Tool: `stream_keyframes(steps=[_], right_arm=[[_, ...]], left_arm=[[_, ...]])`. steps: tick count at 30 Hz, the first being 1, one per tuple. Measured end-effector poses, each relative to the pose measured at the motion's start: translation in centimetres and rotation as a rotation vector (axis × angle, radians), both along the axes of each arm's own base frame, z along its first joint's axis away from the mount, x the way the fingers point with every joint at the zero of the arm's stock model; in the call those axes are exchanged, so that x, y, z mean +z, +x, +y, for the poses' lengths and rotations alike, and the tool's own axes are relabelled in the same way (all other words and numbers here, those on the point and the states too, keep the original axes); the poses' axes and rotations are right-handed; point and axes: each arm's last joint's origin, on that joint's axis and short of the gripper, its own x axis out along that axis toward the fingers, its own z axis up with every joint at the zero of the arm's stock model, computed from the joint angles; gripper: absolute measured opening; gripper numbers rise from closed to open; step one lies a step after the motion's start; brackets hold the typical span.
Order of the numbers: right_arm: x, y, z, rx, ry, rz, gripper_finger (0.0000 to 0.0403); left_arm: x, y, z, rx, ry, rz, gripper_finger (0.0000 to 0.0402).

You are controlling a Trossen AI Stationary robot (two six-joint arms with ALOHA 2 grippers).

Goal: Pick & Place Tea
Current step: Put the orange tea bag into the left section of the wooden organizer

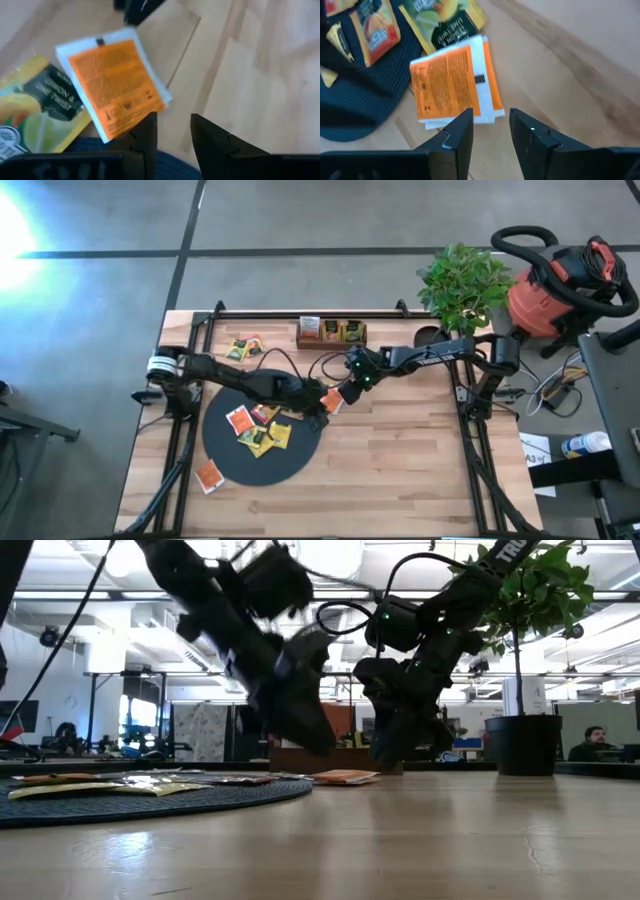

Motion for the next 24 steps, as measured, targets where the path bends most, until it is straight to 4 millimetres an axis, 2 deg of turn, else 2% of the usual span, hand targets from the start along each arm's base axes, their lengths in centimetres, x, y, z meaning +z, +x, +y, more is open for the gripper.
stream_keyframes(steps=[5, 12, 17, 24], right_arm=[[0.0, 0.0, 0.0, 0.023, 0.002, -0.01, 0.0125], [0.1, 0.1, -0.1, 0.035, 0.001, -0.023, 0.0125], [0.0, 0.2, -0.2, 0.048, -0.01, -0.031, 0.0125], [-1.3, 0.6, -0.2, 0.058, 0.017, -0.026, 0.0125]], left_arm=[[0.4, -0.2, 0.2, 0.024, 0.034, -0.007, 0.0113], [-1.8, 0.2, 1.1, 0.038, 0.049, 0.049, 0.0113], [-2.7, 0.6, 1.6, 0.049, 0.047, 0.051, 0.0113], [-3.2, 0.7, 1.6, 0.048, 0.031, 0.053, 0.0113]])
